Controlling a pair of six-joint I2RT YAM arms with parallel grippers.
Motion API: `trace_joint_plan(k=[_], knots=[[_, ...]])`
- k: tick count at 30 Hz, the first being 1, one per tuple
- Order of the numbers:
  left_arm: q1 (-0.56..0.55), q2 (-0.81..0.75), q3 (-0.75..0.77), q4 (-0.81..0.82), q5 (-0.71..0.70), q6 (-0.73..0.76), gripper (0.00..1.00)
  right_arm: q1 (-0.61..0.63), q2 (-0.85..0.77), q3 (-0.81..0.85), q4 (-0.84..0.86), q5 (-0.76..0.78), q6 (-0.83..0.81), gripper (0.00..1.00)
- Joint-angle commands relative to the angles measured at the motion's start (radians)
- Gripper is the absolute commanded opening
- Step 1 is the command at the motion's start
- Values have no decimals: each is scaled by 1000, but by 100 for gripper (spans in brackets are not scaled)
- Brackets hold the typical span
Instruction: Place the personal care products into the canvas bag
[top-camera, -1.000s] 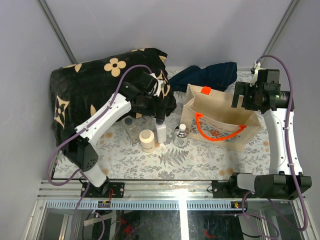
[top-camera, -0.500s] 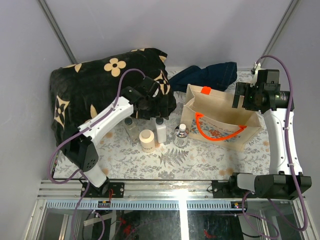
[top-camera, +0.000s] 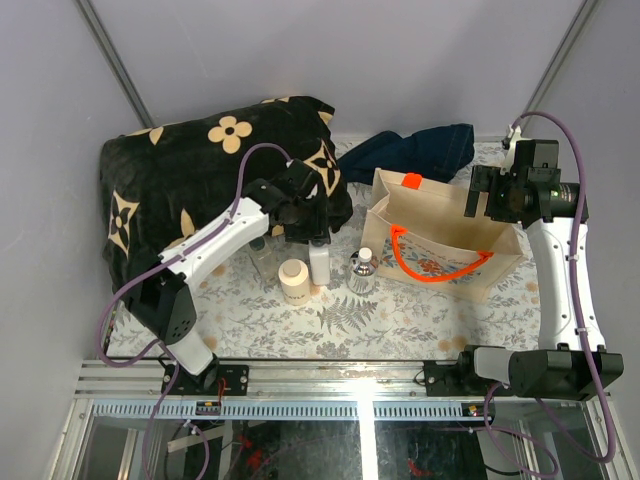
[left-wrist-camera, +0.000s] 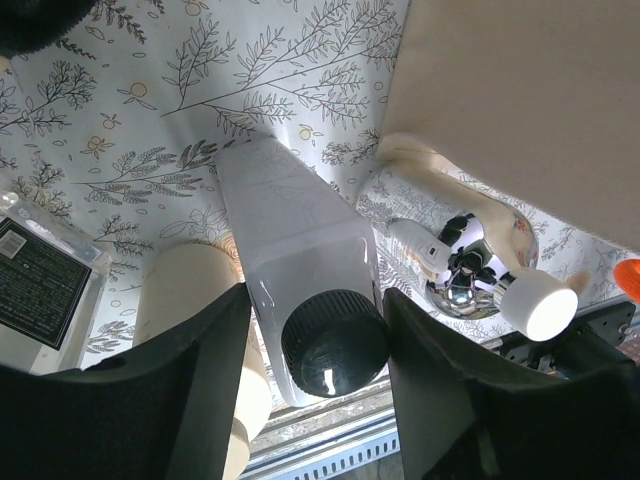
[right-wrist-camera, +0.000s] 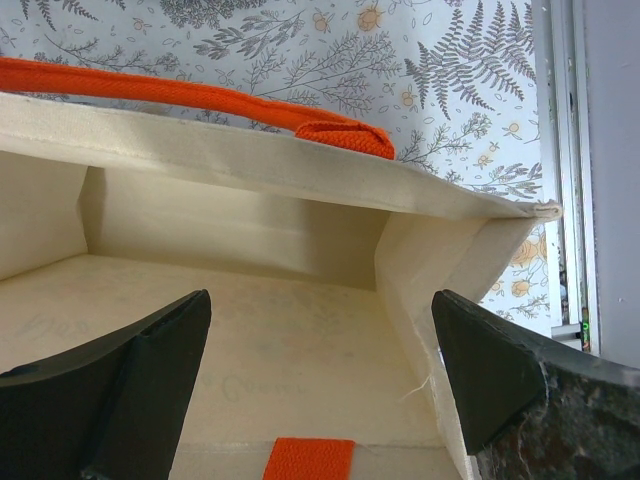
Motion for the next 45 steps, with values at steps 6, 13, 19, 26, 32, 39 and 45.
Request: trace_joint_plan(k=[6, 13, 19, 26, 32, 39, 45], knots=[[-28, 41, -30, 46, -29, 13, 78, 6, -25, -5, -8, 26, -20, 100], [-36, 79, -26, 51, -33, 42, 57, 6, -27, -7, -11, 41, -25, 100], [-37, 98, -21, 50, -30, 59, 4, 6, -25, -5, -10, 46, -27, 100], [-36, 90, 102, -7, -30, 140, 0, 6, -14, -2, 3, 55, -26, 100], [36, 123, 502, -261, -84, 260, 0, 6, -14, -35, 16, 0, 0, 98], [139, 166, 877, -459, -101, 304, 0, 6, -35, -113, 45, 7, -7, 97], [211, 106, 901, -369, 110, 281, 0, 6, -26, -136, 71, 18, -13, 97]])
